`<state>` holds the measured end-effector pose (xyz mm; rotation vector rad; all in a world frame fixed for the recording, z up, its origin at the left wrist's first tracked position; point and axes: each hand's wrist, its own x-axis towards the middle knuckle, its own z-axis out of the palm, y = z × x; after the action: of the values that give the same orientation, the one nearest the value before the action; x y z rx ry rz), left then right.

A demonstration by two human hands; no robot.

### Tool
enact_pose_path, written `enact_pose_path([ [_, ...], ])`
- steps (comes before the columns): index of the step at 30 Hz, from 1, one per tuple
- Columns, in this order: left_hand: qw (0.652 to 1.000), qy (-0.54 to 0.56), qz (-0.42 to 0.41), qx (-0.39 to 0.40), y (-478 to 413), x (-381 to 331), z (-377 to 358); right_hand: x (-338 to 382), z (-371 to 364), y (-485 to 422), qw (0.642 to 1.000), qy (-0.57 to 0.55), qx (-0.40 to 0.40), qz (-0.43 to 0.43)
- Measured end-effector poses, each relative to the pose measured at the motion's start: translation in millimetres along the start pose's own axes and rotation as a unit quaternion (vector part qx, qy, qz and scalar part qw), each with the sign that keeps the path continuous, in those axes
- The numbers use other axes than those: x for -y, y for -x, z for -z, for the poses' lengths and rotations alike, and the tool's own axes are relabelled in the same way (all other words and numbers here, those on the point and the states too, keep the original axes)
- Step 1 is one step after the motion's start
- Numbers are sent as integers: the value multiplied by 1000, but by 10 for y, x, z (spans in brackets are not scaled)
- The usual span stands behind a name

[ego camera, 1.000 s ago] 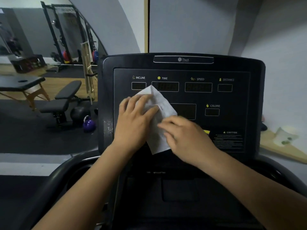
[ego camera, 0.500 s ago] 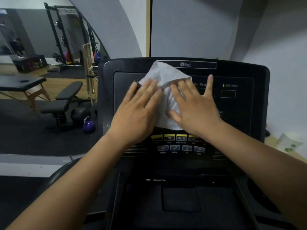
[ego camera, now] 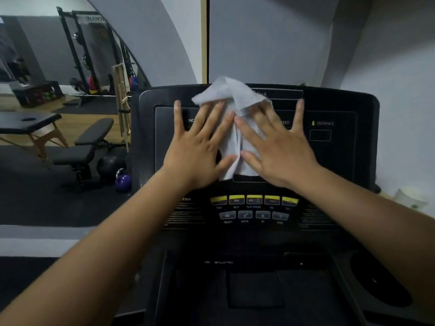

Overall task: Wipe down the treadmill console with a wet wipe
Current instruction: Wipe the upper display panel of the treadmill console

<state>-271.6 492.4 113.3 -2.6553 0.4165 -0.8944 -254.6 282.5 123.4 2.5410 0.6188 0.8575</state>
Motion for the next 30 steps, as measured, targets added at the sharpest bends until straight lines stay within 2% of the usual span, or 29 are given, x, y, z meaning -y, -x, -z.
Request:
enact_pose_path([
  [3, 999, 31, 4, -8, 44, -137, -36, 56, -47, 29, 999, -21, -21, -16],
  [6, 997, 74, -24, -9, 590, -429, -213, 278, -250, 468, 997, -61, -30, 20],
  [9, 995, 85, -57, 14, 1030, -542, -296, 461, -414, 956, 994, -74, 2, 77],
  [11, 994, 80, -70, 30, 977, -477, -258, 392, -412, 943, 993, -69, 23, 95],
  [19, 1000, -2, -29, 1, -220, -16, 134, -169, -67, -34, 999, -40, -23, -28],
  [26, 998, 51, -45, -8, 235, -271, -63, -29, -143, 327, 996, -89, -2, -25],
  [30, 997, 56, -46, 0, 287, -230, 61, -20, -69, 528, 988, -145, -50, -22],
])
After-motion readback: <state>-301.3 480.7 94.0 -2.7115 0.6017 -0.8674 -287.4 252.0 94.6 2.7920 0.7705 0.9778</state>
